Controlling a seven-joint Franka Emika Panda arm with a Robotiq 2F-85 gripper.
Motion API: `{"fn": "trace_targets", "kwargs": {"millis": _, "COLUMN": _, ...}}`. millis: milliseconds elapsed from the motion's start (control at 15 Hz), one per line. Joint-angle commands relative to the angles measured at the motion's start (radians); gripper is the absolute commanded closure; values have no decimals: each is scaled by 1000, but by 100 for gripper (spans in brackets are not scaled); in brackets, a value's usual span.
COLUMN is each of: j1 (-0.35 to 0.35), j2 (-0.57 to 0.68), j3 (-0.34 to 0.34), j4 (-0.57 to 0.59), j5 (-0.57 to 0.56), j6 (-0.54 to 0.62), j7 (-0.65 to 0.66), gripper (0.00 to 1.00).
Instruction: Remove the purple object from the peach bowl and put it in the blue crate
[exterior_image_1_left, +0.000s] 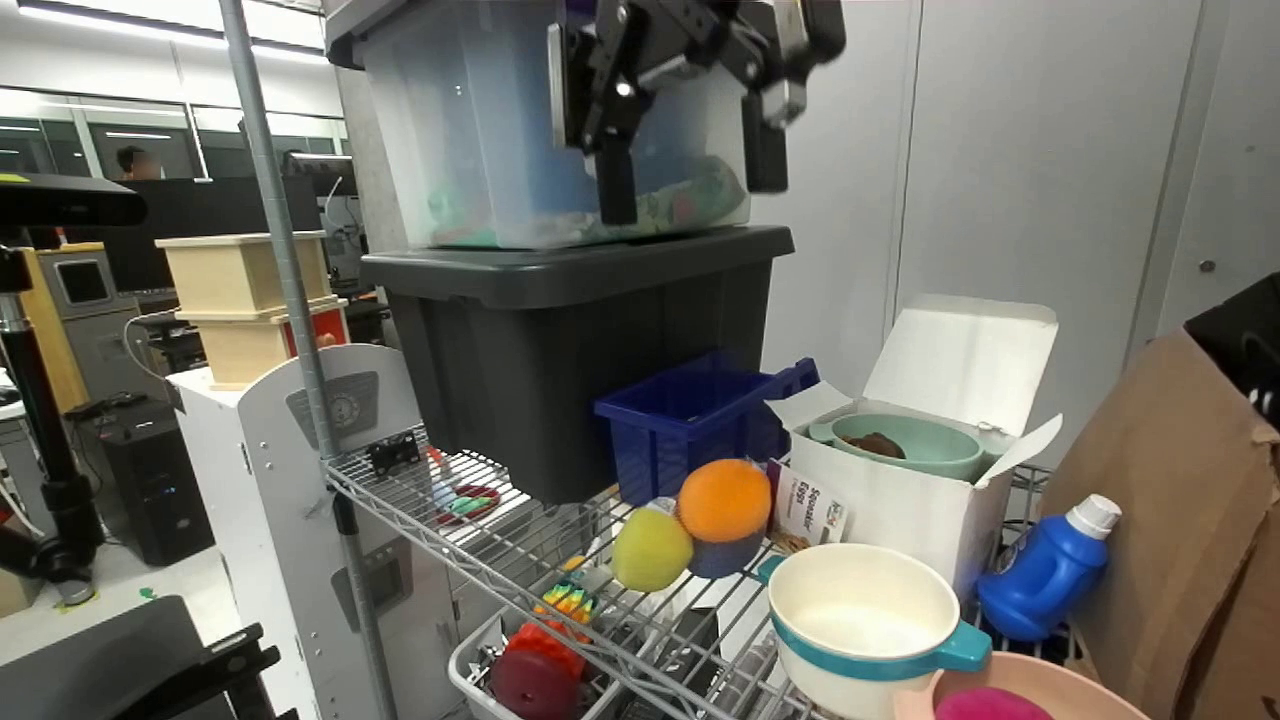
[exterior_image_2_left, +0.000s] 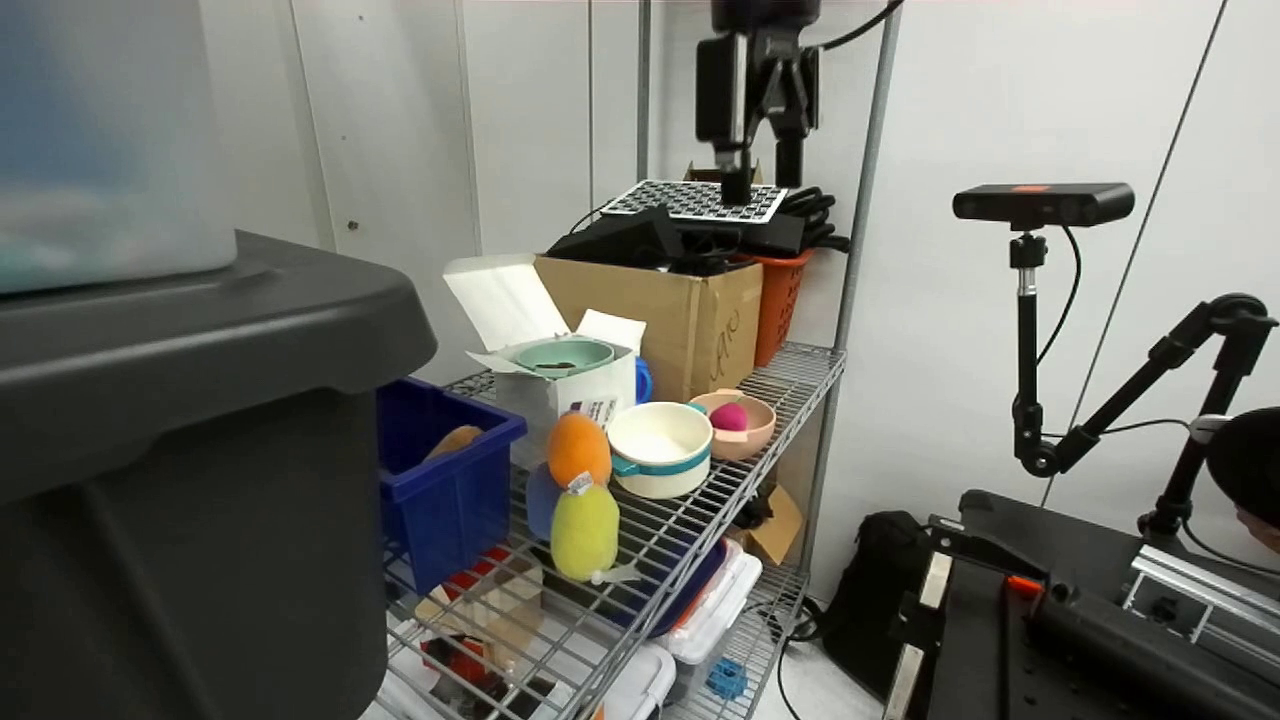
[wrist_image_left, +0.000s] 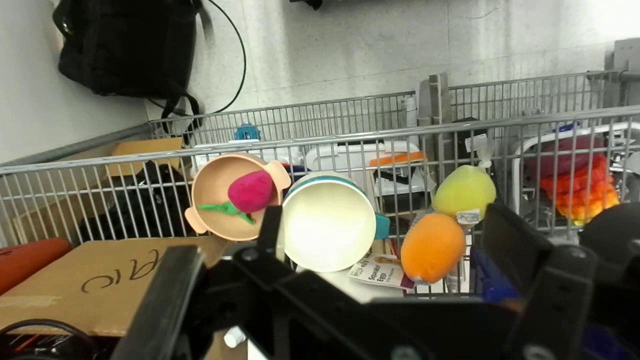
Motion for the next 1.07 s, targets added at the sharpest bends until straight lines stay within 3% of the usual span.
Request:
{"fn": "trace_targets", "kwargs": {"millis": 0, "j1": -2, "j2": 161, "j3": -23, "j4": 89, "j5": -13, "j6": 77, "j7": 8, "gripper": 0}}
{"fn": "trace_targets", "kwargs": {"millis": 1000, "j1": -66, "j2": 493, "j3": -122, "j4": 315, "j5": -6, "j6": 164, "j7": -3, "gripper": 0}}
